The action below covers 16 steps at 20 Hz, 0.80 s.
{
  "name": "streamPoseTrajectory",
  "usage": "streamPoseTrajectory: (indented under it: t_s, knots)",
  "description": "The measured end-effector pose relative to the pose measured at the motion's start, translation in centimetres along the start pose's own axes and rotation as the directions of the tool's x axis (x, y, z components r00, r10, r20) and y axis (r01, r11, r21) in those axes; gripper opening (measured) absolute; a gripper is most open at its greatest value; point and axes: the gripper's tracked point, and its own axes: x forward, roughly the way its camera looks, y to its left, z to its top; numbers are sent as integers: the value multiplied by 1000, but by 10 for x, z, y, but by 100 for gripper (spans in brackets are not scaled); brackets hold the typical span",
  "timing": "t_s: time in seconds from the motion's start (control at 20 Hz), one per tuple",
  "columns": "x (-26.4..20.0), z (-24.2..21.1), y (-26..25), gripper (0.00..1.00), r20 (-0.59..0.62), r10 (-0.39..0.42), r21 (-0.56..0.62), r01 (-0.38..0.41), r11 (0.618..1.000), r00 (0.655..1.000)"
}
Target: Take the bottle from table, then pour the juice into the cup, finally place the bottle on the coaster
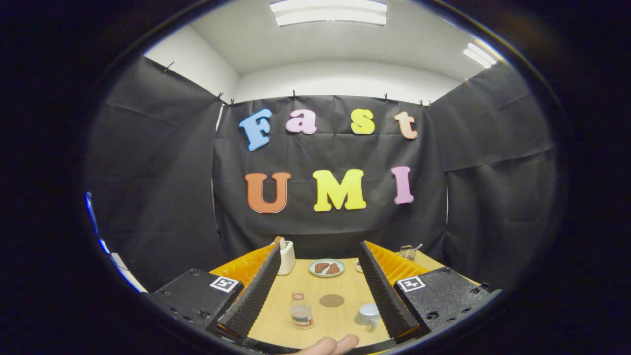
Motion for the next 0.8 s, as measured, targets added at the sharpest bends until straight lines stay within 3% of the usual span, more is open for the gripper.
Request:
streamPoseTrajectory:
  t_s: [0.1, 0.35, 0.55, 0.8]
  knots:
    - [6, -17, 0, 100, -19, 4, 9, -4, 1000, 1000]
    - [16, -36, 1, 100, 63, 5, -62, -1, 998, 998]
    - [28, -81, 2, 100, -9, 18, -6, -18, 1000, 1000]
    - [49, -130, 7, 100, -78, 19, -27, -21, 999, 997]
